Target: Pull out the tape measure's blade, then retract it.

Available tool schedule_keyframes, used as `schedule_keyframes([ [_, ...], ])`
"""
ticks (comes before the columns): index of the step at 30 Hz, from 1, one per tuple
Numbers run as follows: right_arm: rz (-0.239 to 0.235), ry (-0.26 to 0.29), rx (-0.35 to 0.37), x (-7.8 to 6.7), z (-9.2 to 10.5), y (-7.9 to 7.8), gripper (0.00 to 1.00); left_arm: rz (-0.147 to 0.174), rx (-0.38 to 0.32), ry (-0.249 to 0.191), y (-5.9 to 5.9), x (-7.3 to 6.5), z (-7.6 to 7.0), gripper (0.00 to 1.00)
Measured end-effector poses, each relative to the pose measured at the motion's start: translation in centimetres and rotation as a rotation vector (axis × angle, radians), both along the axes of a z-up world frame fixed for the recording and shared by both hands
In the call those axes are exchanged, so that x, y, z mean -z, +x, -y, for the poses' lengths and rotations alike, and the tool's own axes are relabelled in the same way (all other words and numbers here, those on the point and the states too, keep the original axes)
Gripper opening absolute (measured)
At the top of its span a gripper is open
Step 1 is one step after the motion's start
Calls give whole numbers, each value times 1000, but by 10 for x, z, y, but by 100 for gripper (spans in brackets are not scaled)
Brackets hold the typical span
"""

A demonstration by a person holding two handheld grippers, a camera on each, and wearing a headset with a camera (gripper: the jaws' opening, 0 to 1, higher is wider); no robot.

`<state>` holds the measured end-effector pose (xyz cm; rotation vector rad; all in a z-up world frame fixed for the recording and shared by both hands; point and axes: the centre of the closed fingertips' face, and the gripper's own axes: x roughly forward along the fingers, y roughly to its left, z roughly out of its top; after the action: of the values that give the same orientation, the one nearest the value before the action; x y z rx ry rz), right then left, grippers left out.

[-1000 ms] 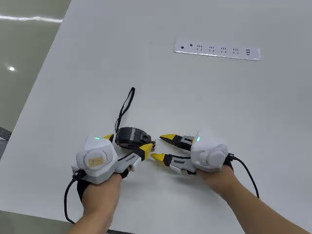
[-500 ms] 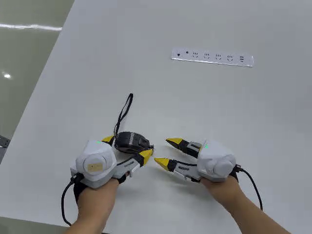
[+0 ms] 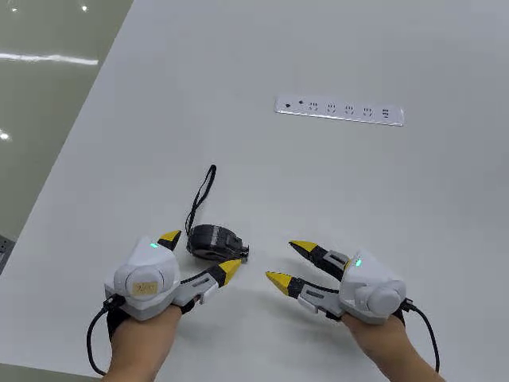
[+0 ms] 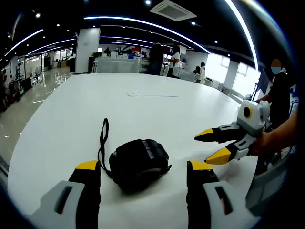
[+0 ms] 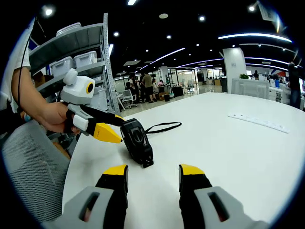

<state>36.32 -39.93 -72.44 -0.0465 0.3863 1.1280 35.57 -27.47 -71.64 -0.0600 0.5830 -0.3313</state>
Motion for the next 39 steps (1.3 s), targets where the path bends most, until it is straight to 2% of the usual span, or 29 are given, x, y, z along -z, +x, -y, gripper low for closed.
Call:
schedule_keyframes([
  [6,0,-2,37,-8,14,-3,43,6,35,-4,-5,-5,-1,72],
  [8,8,-2,54,-11,19,-4,43,-19,50,-42,-9,-4,2,72],
  [10,7,-5,63,-13,23,-7,44,-3,57,-22,-10,-7,-1,71],
  [14,8,-13,79,-17,32,-13,45,6,84,-17,-16,-10,-3,71],
  [24,4,-17,114,-26,53,-26,48,0,113,-27,-31,-12,-17,72],
  [30,9,-29,131,-30,65,-32,48,-3,138,-29,-40,-18,-20,73],
  [39,15,-42,155,-39,84,-40,51,17,162,-15,-50,-27,-27,74],
])
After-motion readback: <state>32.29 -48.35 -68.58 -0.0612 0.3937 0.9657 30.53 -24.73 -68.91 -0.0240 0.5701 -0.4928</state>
